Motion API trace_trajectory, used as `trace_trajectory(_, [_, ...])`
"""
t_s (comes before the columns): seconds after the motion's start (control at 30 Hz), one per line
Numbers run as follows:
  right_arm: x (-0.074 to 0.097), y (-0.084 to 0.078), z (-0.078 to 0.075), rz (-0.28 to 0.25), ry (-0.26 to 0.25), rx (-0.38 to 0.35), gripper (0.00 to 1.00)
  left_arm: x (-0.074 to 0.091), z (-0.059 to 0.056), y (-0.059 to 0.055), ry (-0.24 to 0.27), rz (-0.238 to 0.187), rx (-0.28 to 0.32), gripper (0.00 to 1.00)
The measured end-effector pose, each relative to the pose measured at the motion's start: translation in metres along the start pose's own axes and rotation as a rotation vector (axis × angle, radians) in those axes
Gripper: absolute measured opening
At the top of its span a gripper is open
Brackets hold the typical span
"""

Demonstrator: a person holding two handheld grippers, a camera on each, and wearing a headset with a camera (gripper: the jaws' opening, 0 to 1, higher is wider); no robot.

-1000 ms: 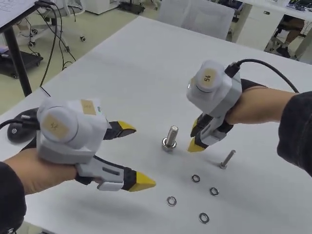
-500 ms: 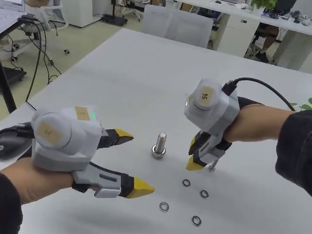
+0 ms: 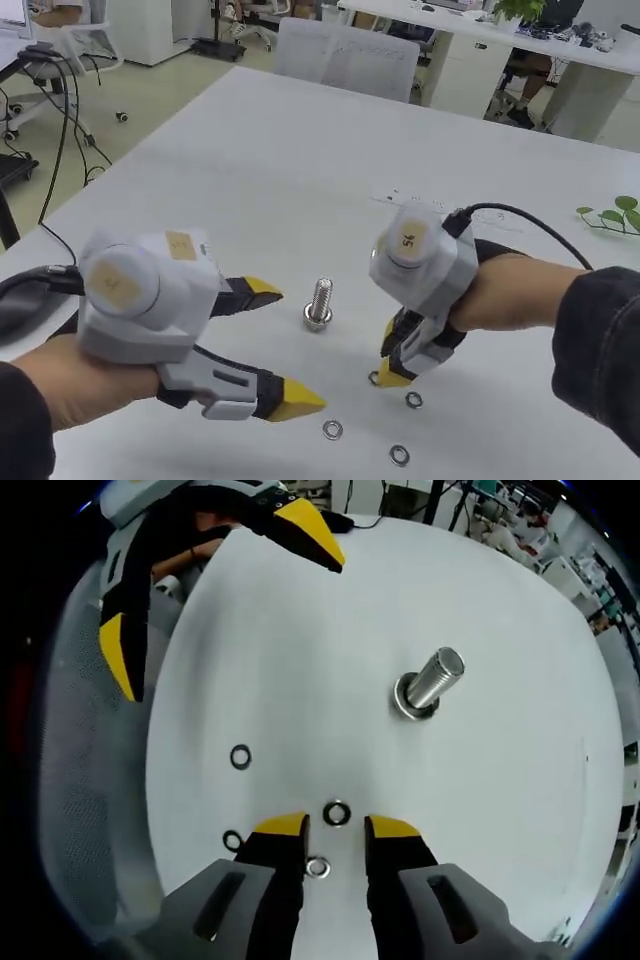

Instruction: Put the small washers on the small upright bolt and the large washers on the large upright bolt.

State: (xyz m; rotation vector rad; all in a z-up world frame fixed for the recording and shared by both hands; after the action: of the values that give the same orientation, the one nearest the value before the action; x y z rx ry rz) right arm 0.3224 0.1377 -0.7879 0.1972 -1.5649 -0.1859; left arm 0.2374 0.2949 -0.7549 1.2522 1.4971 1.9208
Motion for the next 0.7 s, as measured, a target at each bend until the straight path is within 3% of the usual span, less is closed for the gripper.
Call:
trace_trajectory(0.27, [-0.011, -0.004, 0.001, -0.003, 0.003, -0.019, 0.21, -0.002, 0.0, -0.001, -0.011, 0.006, -0.002, 0.72])
trace_trajectory(0.7, [-0.012, -0.002, 0.004, -0.001, -0.015, 0.003, 0.18, -0.006, 0.0, -0.003, -0.029, 0.009, -0.002, 0.71])
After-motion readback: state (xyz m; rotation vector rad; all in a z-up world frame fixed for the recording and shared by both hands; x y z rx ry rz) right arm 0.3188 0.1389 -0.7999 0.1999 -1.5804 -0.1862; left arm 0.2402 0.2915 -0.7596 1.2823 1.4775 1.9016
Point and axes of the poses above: the centre of the closed fingertips' face, and the gripper's own axes: x roughly backward along the fingers, z roughly to its left, y roughly out of its top, the point moved 8 cm from there along x, roughly backward along the fingers
